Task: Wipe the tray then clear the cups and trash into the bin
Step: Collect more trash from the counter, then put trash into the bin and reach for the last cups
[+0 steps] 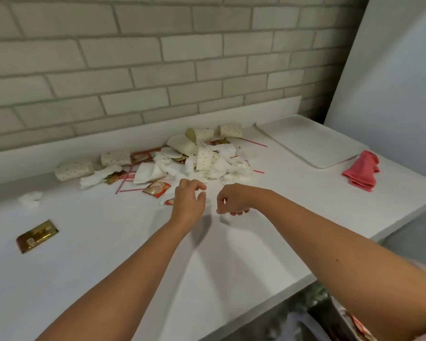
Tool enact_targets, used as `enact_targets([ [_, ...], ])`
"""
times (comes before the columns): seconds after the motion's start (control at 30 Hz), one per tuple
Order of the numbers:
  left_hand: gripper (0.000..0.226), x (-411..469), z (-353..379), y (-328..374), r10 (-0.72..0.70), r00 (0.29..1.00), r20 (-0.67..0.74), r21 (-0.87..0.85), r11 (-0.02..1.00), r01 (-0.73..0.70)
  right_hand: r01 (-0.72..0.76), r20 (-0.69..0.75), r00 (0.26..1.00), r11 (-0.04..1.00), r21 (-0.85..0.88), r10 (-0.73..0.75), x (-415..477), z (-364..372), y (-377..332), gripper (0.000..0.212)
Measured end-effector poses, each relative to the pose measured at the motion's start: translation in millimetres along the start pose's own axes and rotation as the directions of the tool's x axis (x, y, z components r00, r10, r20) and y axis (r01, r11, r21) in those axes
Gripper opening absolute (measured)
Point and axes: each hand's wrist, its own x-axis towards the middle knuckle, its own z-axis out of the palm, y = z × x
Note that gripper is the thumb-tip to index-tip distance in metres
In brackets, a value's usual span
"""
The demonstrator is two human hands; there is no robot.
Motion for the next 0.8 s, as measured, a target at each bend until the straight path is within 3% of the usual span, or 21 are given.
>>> enact_targets([
  [0.13, 0.018, 10, -49, -48, -0.113, 0.991, -0.076, 0.124, 0.985, 0.122, 0.1, 0.035, 0.994, 0.995, 0.006, -0.1, 37, 7, -57, 0.021],
  [0.4, 0.037, 15, -165, -149, -0.34, 0.927, -0.157, 0.362, 0.854, 0.375, 0.237, 0.067, 0.969, 0.971, 0.007, -0.237, 94, 21, -154, 0.02],
  [0.57, 0.036, 14, -220, -194, -0.465, 0.88, -0.097, 0.477, 0.754, 0.451, 0.281, 0.101, 0.956, 0.96, -0.025, -0.277, 123, 29, -198, 0.019],
  [0.67, 0.047, 13, -243, -217, -0.562, 0.826, -0.049, 0.564, 0.667, 0.487, 0.309, 0.118, 0.945, 0.951, -0.03, -0.304, 138, 35, -222, 0.021],
  [0.8, 0.063, 11, -255, -237, -0.62, 0.784, 0.036, 0.591, 0.646, 0.484, 0.343, 0.147, 0.932, 0.938, -0.052, -0.333, 153, 43, -248, 0.023],
])
